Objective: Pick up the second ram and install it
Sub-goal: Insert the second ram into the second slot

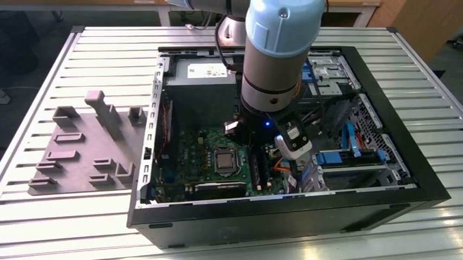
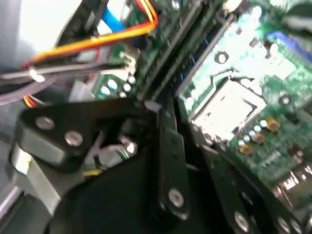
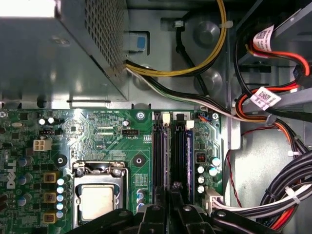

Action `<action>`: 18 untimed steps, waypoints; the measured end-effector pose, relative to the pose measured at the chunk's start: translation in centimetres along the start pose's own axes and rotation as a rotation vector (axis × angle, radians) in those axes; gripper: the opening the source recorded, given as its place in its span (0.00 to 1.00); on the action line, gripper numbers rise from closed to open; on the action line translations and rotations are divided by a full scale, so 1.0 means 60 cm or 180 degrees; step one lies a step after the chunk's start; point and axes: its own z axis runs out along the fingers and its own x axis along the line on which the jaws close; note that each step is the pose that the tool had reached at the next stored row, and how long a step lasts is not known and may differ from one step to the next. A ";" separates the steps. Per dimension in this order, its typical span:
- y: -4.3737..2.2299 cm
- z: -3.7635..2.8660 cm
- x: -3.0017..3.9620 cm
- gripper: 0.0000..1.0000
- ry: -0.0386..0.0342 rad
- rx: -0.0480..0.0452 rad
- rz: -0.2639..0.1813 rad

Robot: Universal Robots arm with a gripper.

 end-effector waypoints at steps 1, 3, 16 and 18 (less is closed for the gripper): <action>0.000 0.000 0.000 0.18 0.0000 0.0001 0.0000; 0.000 -0.004 0.000 0.18 0.0001 0.0003 0.0000; 0.002 -0.041 -0.001 0.18 0.0001 0.0003 0.0000; 0.003 -0.041 -0.001 0.18 0.0001 0.0003 0.0000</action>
